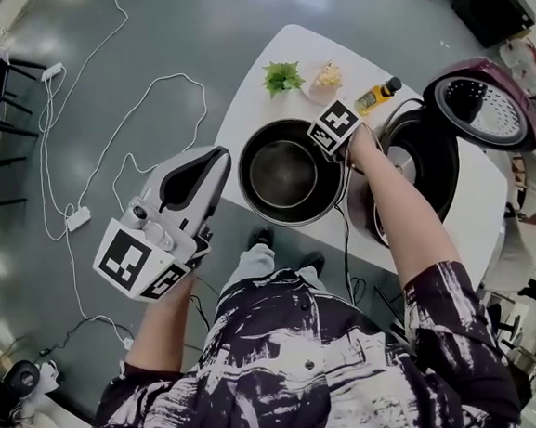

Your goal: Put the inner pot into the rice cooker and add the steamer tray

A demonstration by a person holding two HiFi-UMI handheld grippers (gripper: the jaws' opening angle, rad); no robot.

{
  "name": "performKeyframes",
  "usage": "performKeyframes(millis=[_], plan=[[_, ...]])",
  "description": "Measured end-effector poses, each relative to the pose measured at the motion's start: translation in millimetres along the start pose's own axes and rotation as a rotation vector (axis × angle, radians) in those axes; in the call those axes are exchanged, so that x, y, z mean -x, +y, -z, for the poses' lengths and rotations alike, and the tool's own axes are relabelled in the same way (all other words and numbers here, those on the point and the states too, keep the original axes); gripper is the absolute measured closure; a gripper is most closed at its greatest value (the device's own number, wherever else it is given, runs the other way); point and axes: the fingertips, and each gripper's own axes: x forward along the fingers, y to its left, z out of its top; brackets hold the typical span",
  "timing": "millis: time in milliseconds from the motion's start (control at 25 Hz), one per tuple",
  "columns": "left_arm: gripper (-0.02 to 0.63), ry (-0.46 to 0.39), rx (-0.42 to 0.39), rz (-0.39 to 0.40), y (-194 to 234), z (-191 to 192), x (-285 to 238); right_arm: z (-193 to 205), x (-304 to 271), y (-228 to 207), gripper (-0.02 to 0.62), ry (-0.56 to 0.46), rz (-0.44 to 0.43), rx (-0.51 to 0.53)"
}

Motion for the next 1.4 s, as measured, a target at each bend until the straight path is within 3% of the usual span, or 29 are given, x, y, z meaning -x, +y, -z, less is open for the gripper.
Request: performKeyframes(millis=[360,680,800,1040,1400], plan=[[0.601,-0.032,-0.032,0.058,-25.4,-23.2,-9.2,-24.2,63.9,8.7,0.588,-0.12,0.008,-0.138],[0.601,-0.095,-0.07,0.166,-69.3,-54.0,-37.9,-30.0,201.3,-1.0,0.588,-0.278,0.067,-0.209],[0.601,-0.104,-0.072,0.225,-92.8,-57.1,-55.7,1.3,247.2,-15.5,0.588,-0.309,0.111,-0.261],[0.601,-0.099,-0.077,0.346,-145.6,-57.9,-92.4,102.4,312.3,-46.9,0.584,-0.343,0.2,-0.408],[0.601,-0.06,-0.09,0.462,-211.3,-46.0,-133.2,244.4,340.5,-87.4,0.584,-0.446,0.251,-0.697]])
